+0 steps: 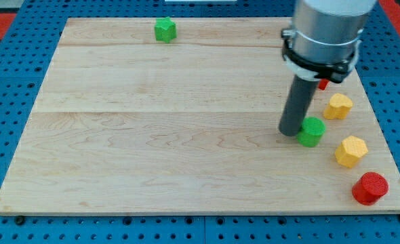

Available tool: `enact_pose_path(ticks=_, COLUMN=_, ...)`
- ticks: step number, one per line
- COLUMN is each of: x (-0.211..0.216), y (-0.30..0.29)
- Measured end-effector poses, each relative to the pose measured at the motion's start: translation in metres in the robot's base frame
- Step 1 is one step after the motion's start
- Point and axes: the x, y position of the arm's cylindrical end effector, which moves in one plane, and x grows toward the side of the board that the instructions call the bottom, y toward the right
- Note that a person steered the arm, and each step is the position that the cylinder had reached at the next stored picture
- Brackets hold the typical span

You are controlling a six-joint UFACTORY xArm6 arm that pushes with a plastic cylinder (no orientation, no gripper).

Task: Place the green circle in between the yellow hexagon and yellow heart

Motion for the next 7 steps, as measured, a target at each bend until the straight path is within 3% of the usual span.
enact_pose_path(ticks=3, x=0.034, y=0.016)
enact_pose_path(ticks=7, x=0.024, y=0.046)
